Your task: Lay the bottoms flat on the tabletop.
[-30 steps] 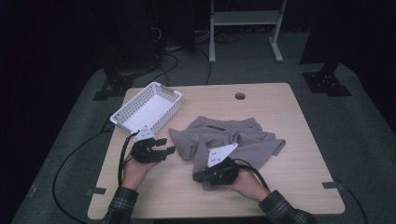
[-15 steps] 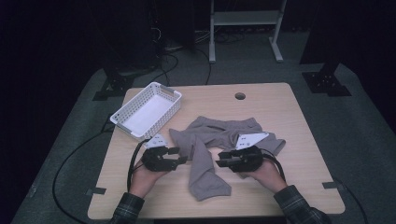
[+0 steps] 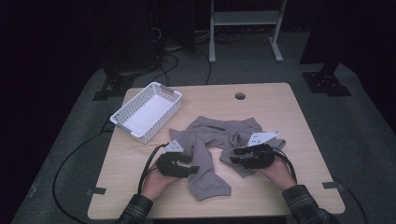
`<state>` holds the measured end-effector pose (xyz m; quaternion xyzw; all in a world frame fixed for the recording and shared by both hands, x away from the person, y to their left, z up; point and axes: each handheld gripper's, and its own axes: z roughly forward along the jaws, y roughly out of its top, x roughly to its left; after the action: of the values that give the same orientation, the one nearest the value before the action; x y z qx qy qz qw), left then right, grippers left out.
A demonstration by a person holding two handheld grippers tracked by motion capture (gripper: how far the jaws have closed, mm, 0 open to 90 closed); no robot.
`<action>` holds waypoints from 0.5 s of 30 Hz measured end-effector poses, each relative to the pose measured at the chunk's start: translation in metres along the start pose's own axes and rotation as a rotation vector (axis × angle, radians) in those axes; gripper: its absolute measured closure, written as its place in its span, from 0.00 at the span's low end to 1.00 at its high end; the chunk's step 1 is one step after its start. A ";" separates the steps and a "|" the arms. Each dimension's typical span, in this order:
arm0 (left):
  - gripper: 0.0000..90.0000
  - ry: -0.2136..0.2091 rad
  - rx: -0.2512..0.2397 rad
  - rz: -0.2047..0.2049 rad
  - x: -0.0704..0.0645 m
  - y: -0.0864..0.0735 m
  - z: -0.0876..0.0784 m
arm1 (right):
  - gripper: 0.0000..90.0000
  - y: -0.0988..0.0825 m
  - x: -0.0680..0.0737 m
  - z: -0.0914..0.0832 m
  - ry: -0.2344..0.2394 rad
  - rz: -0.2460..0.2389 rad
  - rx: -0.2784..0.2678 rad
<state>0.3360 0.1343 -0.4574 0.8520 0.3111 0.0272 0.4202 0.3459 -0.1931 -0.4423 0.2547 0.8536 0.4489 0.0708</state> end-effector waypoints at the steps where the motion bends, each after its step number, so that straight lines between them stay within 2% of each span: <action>1: 0.43 -0.004 0.003 -0.001 0.000 0.000 0.002 | 0.63 -0.001 -0.001 -0.001 -0.004 0.000 0.000; 4: 0.49 -0.031 0.014 -0.011 0.000 0.001 0.008 | 0.63 -0.005 -0.004 -0.004 -0.013 -0.003 0.001; 6: 0.56 -0.039 0.032 -0.004 0.000 0.002 0.011 | 0.62 -0.009 -0.006 -0.007 -0.027 0.001 0.005; 9: 0.82 -0.040 0.059 0.017 -0.003 0.004 0.014 | 0.62 -0.016 -0.009 -0.009 -0.036 0.011 0.018; 11: 0.98 -0.069 0.050 0.018 -0.005 0.007 0.013 | 0.62 -0.018 -0.010 -0.008 -0.036 0.013 0.037; 15: 0.99 -0.094 0.004 0.046 -0.009 0.013 -0.002 | 0.62 -0.014 -0.004 -0.005 -0.020 0.001 0.019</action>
<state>0.3346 0.1246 -0.4447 0.8599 0.2716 -0.0038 0.4321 0.3427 -0.2054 -0.4512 0.2605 0.8569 0.4381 0.0766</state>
